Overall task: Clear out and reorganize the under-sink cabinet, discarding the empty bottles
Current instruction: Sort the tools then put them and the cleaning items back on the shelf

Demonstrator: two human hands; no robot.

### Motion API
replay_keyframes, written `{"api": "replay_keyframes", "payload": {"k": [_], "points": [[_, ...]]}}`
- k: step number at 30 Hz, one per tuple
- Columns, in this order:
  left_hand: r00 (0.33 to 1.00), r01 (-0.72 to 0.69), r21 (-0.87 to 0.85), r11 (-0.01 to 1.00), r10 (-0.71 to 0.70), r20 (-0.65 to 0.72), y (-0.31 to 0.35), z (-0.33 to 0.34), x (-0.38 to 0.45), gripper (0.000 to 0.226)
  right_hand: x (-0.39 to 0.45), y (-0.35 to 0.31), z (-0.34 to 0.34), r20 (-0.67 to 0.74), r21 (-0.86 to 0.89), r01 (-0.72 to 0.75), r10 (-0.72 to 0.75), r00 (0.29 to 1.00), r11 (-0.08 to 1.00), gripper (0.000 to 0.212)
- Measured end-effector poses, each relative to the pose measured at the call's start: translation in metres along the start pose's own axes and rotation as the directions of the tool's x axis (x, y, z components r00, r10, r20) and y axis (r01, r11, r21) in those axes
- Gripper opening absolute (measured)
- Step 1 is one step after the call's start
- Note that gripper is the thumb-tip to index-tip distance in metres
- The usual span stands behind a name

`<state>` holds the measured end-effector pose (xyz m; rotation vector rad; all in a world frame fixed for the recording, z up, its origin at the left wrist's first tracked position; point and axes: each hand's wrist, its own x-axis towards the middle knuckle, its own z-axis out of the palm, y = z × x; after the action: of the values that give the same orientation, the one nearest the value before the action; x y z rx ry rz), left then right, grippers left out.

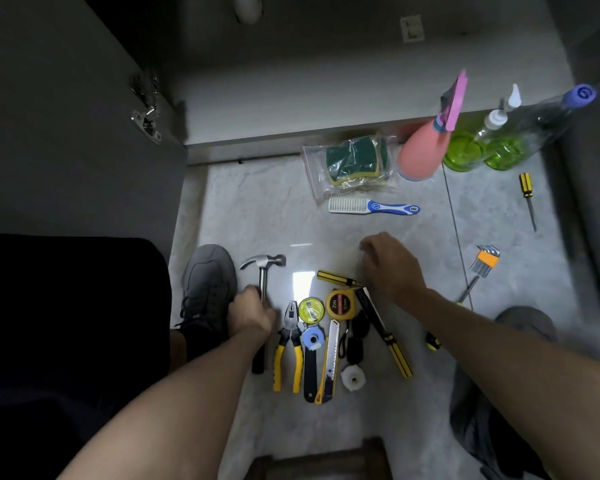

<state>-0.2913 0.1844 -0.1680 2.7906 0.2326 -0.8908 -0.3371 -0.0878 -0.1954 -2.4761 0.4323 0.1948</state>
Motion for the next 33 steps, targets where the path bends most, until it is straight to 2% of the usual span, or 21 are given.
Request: {"api": "replay_keyframes", "payload": {"k": [3,9,12,15,18,20,21,25,28,30,33], "points": [[0.999,-0.023,0.036,0.999,0.024,-0.033,0.012,-0.012,0.019,0.014,-0.029,-0.005,0.009,0.103,-0.073,0.106,-0.098,0.99,0.992,0.021],[0.999,-0.026,0.05,0.998,0.028,-0.046,0.02,-0.018,0.033,0.018,-0.054,-0.011,0.011,0.138,-0.144,0.201,-0.182,0.974,0.969,0.027],[0.997,-0.028,0.008,1.0,0.029,-0.069,0.017,-0.014,0.029,0.017,-0.058,-0.018,0.012,0.156,-0.139,0.33,-0.308,0.938,0.934,0.027],[0.996,-0.045,-0.075,0.996,0.039,-0.084,0.012,-0.009,0.025,0.019,-0.065,-0.031,0.018,0.238,-0.094,0.531,-0.499,0.833,0.842,0.028],[0.995,-0.046,-0.171,0.984,0.03,-0.093,0.006,-0.002,0.016,0.022,-0.071,-0.046,0.028,0.336,-0.075,0.733,-0.675,0.657,0.676,0.034],[0.995,-0.026,-0.213,0.977,0.005,-0.102,0.001,0.003,0.007,0.022,-0.075,-0.052,0.039,0.421,-0.151,0.829,-0.724,0.547,0.538,0.038],[0.995,-0.02,-0.214,0.977,-0.002,-0.101,-0.001,0.006,0.002,0.022,-0.078,-0.055,0.044,0.448,-0.207,0.837,-0.711,0.542,0.507,0.04],[0.997,-0.017,-0.179,0.984,0.002,-0.083,-0.006,0.014,-0.013,0.023,-0.083,-0.06,0.052,0.415,-0.258,0.791,-0.676,0.609,0.554,0.035],[0.997,-0.022,-0.157,0.987,0.011,-0.072,-0.005,0.014,-0.021,0.028,-0.079,-0.056,0.043,0.35,-0.144,0.773,-0.699,0.623,0.618,0.021],[0.995,-0.059,-0.119,0.991,0.049,-0.089,-0.004,0.013,-0.025,0.037,-0.073,-0.051,0.028,0.285,-0.028,0.664,-0.631,0.721,0.747,0.017],[0.978,-0.167,-0.109,0.98,0.151,-0.142,-0.006,0.015,-0.033,0.036,-0.059,-0.039,0.001,0.135,0.081,0.34,-0.348,0.928,0.937,0.02]]}}
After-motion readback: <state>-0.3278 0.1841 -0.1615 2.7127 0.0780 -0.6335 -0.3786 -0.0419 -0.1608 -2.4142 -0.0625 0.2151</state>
